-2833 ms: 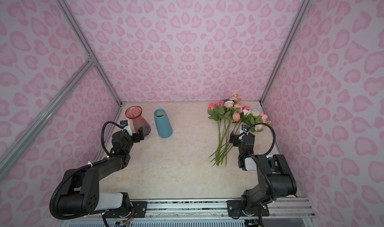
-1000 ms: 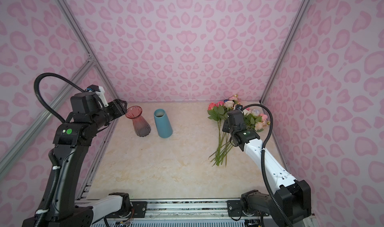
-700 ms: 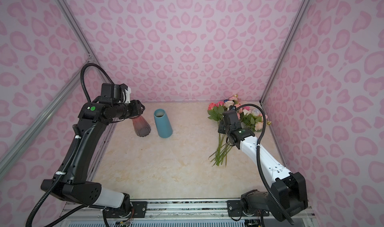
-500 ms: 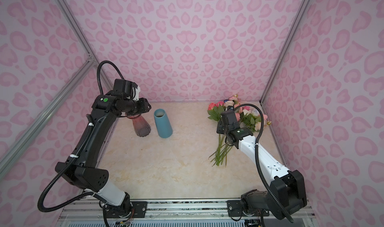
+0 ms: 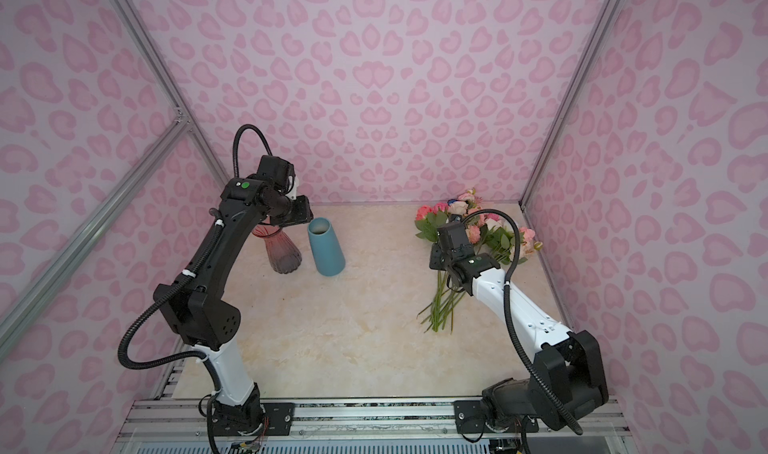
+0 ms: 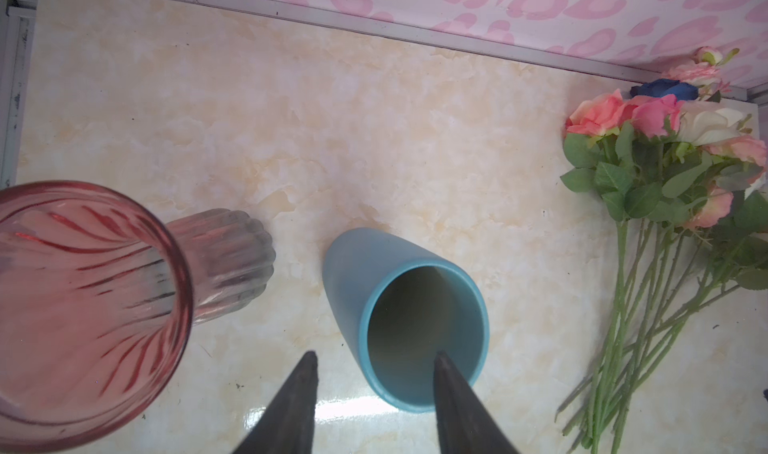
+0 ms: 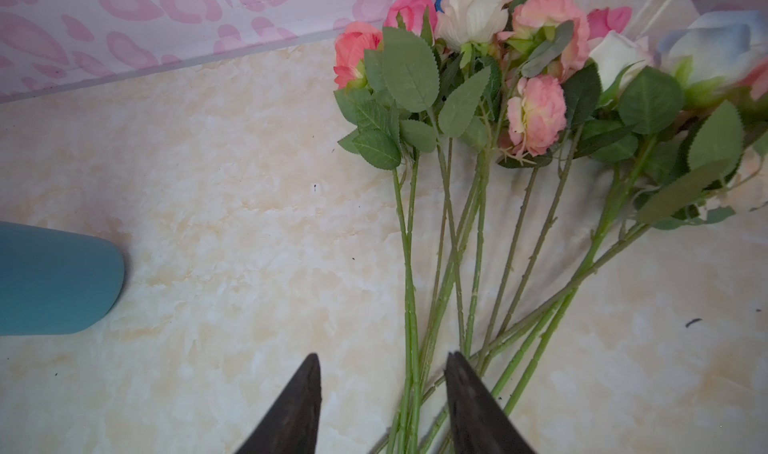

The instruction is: Arrange the flowers into the vase

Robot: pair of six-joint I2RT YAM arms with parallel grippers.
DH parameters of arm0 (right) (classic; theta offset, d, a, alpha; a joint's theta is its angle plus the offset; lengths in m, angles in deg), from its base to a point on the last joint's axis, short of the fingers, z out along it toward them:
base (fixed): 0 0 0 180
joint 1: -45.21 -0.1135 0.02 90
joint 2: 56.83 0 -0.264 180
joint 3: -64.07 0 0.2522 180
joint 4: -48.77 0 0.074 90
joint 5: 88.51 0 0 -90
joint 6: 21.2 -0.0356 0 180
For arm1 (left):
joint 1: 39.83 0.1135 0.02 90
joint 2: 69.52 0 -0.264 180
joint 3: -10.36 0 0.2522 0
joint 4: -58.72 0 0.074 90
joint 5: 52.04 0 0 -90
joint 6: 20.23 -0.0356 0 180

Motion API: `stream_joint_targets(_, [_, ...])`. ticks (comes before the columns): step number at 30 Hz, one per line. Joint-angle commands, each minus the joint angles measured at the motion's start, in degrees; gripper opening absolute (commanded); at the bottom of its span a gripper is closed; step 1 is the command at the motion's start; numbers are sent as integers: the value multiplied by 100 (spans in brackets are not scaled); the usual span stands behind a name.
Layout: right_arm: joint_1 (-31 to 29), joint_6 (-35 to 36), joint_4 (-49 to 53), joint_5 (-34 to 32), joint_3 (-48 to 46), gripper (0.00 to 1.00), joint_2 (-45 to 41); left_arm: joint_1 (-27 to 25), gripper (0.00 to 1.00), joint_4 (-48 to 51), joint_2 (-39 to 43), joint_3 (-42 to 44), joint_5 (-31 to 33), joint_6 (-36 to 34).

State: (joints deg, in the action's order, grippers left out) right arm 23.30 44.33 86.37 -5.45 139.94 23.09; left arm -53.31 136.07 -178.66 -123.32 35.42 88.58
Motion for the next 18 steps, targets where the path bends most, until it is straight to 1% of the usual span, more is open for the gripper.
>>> stream_joint_targets(1, [-18, 7, 108, 108, 79, 50, 90, -7, 47, 186, -154, -72, 130, -50])
stream_joint_targets(4, [-24, 15, 106, 140, 82, 50, 120, -9, 46, 208, -253, -68, 323, -56])
stream_joint_targets(14, [-58, -28, 57, 171, -9, 50, 58, -18, 39, 188, -603, -101, 81, -174])
stream_joint_targets(18, [-76, -28, 56, 151, -24, 50, 73, -17, 37, 255, -727, -184, 118, -240])
